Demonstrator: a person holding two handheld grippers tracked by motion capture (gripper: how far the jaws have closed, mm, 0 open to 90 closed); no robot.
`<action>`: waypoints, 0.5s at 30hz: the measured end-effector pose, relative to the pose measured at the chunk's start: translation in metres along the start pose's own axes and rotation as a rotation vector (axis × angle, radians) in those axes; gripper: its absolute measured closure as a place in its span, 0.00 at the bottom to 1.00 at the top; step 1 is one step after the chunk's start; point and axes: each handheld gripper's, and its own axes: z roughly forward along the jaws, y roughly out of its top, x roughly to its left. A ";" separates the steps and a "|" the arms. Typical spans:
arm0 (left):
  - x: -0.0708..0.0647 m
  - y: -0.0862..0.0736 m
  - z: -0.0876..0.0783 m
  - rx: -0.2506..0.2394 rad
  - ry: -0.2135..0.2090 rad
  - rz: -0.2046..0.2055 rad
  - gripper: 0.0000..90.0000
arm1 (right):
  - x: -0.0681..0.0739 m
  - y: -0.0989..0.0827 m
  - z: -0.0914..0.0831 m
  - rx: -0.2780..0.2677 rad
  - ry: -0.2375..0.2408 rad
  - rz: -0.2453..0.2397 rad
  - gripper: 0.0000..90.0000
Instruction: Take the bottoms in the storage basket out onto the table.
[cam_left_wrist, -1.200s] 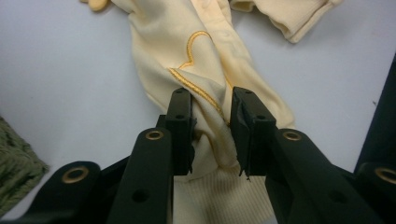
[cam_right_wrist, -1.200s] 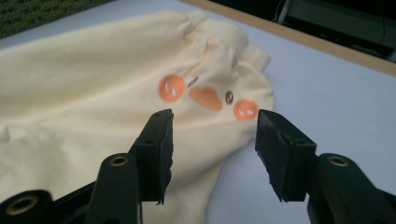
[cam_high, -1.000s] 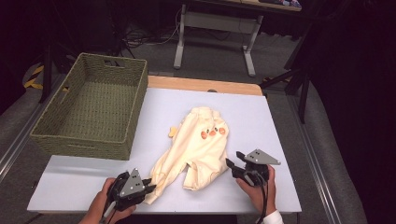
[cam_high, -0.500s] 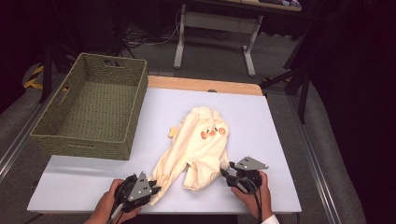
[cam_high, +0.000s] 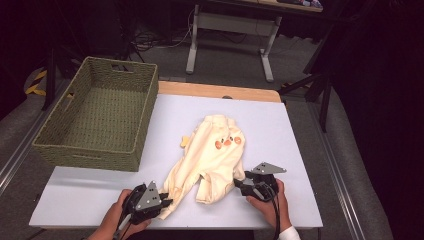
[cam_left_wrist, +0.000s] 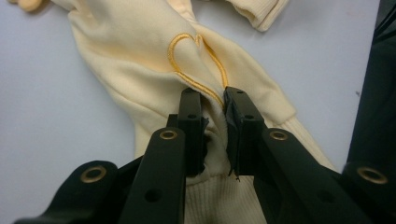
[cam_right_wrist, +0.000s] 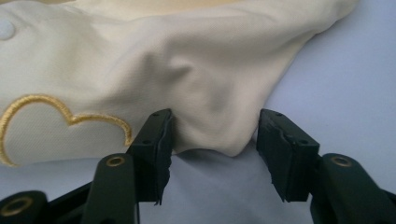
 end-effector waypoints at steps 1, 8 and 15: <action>0.004 -0.001 0.000 -0.007 -0.019 -0.021 0.87 | 0.000 0.000 0.000 0.001 0.002 -0.001 0.52; 0.002 -0.001 0.000 -0.004 -0.015 -0.016 0.88 | 0.003 0.002 0.000 0.003 0.030 0.009 0.75; 0.003 0.000 0.000 0.002 -0.014 -0.026 0.88 | 0.002 0.001 0.001 -0.010 0.078 0.043 0.87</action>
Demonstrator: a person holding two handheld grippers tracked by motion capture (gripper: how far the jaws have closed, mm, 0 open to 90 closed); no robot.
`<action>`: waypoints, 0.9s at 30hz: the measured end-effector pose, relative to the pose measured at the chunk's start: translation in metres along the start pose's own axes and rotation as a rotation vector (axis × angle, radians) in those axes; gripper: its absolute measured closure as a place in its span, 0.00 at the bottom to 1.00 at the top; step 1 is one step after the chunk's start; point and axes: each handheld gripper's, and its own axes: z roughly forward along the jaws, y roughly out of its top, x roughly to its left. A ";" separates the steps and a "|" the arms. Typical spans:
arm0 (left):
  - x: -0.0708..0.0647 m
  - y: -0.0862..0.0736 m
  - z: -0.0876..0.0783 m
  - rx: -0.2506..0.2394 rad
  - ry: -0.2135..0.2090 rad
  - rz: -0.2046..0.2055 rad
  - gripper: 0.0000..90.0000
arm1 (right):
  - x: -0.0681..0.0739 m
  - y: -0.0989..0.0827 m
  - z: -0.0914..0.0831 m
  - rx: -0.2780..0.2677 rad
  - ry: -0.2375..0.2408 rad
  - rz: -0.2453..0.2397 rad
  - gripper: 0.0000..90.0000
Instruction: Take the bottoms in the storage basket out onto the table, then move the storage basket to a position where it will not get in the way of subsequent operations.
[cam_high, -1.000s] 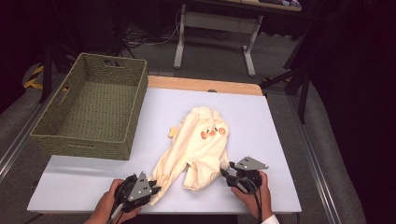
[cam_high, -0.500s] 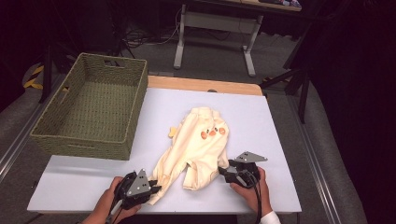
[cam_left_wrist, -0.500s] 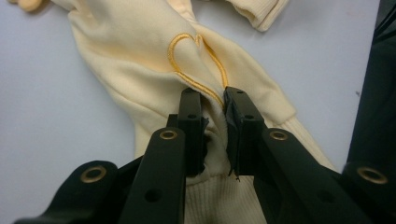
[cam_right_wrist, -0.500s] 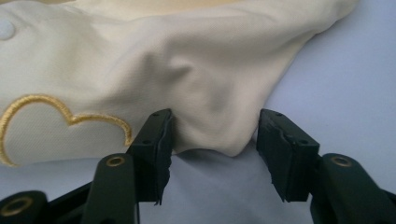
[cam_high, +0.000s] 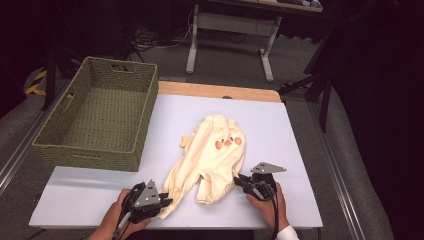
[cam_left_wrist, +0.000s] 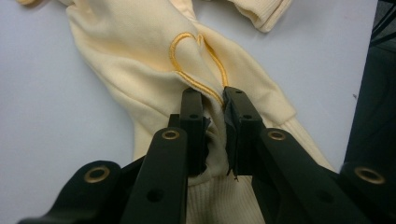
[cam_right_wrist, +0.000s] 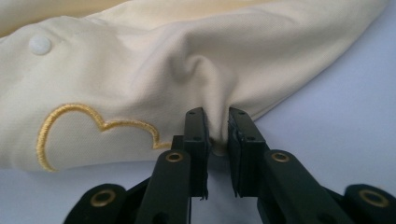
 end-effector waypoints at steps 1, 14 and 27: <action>0.000 0.000 0.000 0.001 -0.001 0.000 0.88 | 0.000 0.000 0.000 -0.002 0.004 0.002 0.88; -0.002 -0.002 -0.001 0.000 0.006 0.003 0.88 | 0.005 0.000 -0.001 -0.027 -0.038 -0.032 0.90; 0.000 0.001 -0.002 -0.038 0.002 -0.037 0.87 | 0.004 0.005 -0.027 -0.177 -0.080 0.000 0.91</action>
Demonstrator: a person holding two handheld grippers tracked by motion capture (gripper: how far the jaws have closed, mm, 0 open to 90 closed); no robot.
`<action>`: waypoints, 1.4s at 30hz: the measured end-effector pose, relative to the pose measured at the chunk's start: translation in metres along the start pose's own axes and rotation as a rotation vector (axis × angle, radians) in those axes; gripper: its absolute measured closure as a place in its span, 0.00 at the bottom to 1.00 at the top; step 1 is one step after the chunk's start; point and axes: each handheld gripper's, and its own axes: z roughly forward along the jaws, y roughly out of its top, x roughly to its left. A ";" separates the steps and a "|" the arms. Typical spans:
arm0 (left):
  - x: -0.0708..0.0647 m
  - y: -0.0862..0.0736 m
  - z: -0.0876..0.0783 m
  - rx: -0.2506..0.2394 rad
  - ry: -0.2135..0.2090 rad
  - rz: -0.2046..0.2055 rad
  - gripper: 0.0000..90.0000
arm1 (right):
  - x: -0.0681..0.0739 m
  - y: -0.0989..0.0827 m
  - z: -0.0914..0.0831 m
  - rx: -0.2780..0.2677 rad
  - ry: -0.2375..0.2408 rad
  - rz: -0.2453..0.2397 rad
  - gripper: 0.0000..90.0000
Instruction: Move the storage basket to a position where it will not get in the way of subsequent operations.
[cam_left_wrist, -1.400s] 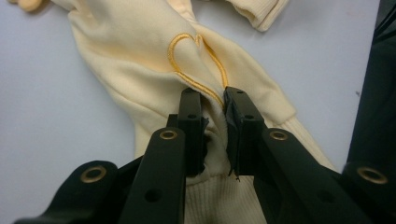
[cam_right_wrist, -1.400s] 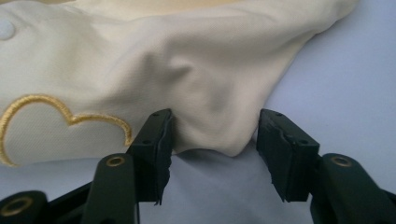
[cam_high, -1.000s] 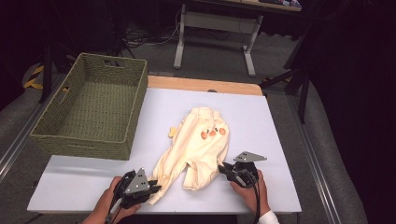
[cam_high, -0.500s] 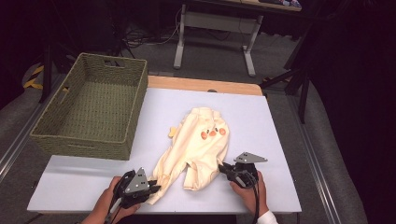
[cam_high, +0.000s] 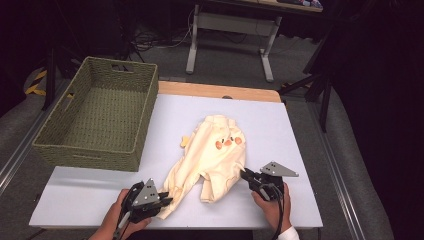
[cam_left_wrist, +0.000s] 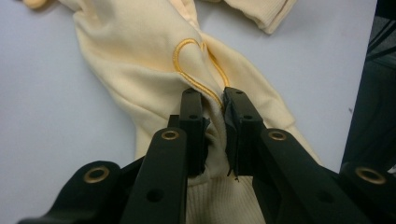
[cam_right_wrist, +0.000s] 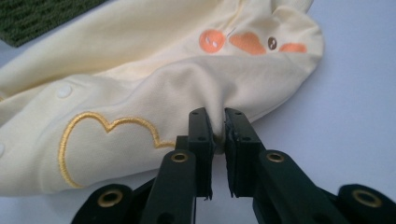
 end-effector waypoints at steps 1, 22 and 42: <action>0.000 0.000 0.000 0.000 0.000 0.000 0.88 | 0.000 0.000 0.000 0.000 0.000 0.000 0.91; 0.009 0.030 -0.022 -0.177 0.046 -0.034 0.66 | -0.002 0.011 -0.050 -0.198 -0.146 0.010 0.91; 0.051 0.051 0.058 0.002 0.110 -0.128 0.50 | -0.010 -0.003 -0.030 -0.119 -0.144 0.016 0.66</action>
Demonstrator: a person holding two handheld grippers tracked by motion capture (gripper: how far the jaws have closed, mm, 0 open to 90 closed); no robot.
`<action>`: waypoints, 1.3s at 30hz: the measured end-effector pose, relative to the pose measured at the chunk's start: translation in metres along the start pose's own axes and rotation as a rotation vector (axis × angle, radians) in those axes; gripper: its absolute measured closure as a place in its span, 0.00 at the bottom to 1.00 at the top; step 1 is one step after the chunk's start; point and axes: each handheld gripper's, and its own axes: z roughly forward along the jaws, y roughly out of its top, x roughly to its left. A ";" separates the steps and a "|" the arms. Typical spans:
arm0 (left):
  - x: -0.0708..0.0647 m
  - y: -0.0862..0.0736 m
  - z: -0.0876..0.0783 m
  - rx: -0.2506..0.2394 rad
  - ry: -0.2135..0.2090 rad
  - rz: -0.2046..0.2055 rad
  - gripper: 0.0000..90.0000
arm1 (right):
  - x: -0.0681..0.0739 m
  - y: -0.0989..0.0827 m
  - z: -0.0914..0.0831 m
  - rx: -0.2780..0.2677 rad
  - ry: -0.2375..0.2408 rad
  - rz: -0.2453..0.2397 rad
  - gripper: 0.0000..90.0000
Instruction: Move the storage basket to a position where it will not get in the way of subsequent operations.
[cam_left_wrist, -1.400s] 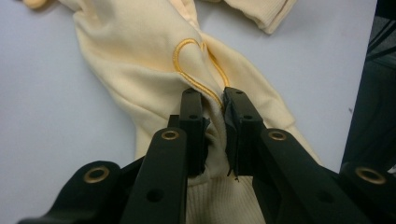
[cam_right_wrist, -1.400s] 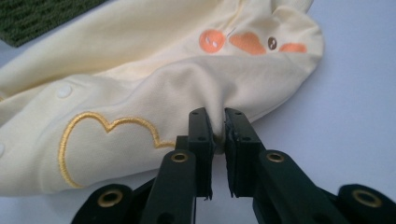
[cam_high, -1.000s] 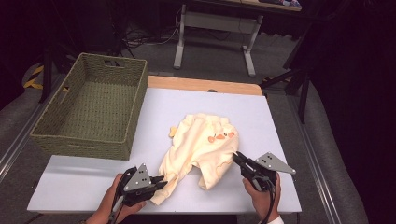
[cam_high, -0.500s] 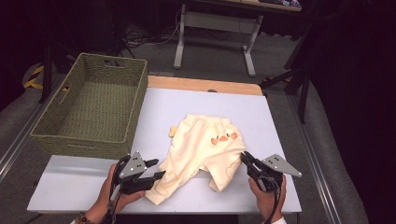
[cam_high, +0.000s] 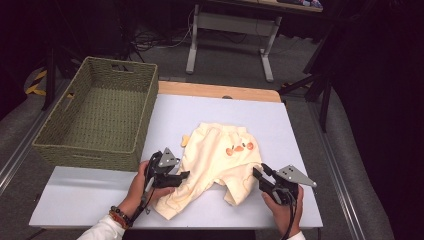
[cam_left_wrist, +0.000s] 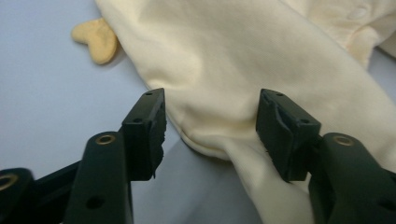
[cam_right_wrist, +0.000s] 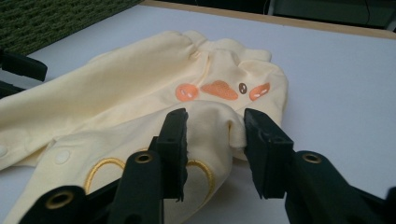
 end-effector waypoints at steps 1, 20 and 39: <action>0.001 0.002 0.002 0.008 0.004 0.009 0.50 | 0.000 0.000 0.000 0.000 0.000 0.000 0.66; 0.045 0.061 0.061 0.021 0.076 -0.083 0.34 | -0.001 -0.001 0.008 0.031 0.011 -0.024 0.56; 0.054 0.071 0.081 0.096 0.092 -0.034 0.93 | -0.003 -0.002 0.010 0.036 0.027 -0.031 0.55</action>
